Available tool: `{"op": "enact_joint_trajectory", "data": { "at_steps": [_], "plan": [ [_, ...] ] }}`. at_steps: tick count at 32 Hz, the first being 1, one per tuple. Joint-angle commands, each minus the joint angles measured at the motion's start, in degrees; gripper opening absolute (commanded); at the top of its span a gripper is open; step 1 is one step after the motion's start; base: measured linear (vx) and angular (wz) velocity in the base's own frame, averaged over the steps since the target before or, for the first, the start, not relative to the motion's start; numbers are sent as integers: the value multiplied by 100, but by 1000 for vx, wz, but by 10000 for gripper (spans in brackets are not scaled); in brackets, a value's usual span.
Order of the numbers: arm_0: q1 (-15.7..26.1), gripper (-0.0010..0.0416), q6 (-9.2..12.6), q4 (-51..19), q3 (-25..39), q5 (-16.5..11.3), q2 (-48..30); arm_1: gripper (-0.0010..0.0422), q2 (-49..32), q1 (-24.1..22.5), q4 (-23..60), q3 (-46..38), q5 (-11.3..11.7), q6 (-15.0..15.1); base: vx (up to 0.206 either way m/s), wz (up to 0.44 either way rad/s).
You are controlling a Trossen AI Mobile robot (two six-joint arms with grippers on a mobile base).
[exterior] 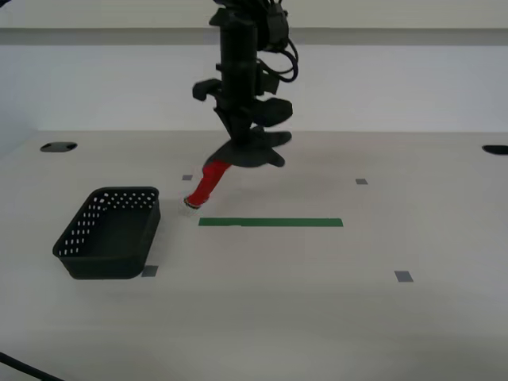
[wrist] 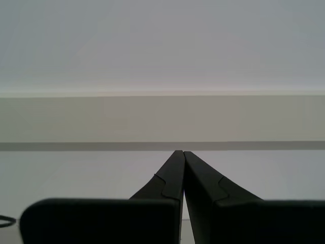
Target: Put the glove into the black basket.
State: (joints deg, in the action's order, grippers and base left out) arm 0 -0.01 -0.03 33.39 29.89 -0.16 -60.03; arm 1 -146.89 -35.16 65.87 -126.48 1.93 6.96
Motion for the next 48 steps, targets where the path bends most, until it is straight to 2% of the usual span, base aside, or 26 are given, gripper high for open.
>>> {"op": "enact_joint_trajectory", "data": {
  "at_steps": [1,5,11,15,24,32,36,38,40,42,46,48],
  "plan": [
    [0,1,2,-17,9,2,-2,-2,538,201,214,-7,2,15,0,0],
    [2,0,2,-142,9,0,-2,-1,1244,505,533,-4,-20,59,0,0],
    [4,1,2,-223,9,2,-2,-1,1762,852,962,-4,-35,138,0,0],
    [7,1,2,-256,9,2,-2,-1,1801,1029,1401,-4,-39,214,0,0],
    [7,1,2,-256,9,2,-2,-1,1834,1241,1462,-4,-44,258,0,0],
    [7,1,2,-256,9,2,-2,-1,1878,1674,1453,120,-44,348,0,0],
    [7,1,2,-256,9,2,-2,-1,2549,1912,767,1390,-55,378,0,0],
    [4,0,2,-262,9,2,-2,-1,3383,2041,-61,2822,-238,358,0,0],
    [7,1,2,-282,9,0,-2,-1,3991,2225,-496,4002,-240,352,0,0],
    [0,1,0,-256,9,9,-2,-1,4234,2306,-592,4402,-256,313,0,0],
    [2,1,0,-348,9,4,-2,-1,4933,2514,-1434,6164,-280,160,0,0],
    [2,1,2,-343,9,2,-2,-1,4990,2514,-1659,6424,-286,142,0,0]
  ]
}}
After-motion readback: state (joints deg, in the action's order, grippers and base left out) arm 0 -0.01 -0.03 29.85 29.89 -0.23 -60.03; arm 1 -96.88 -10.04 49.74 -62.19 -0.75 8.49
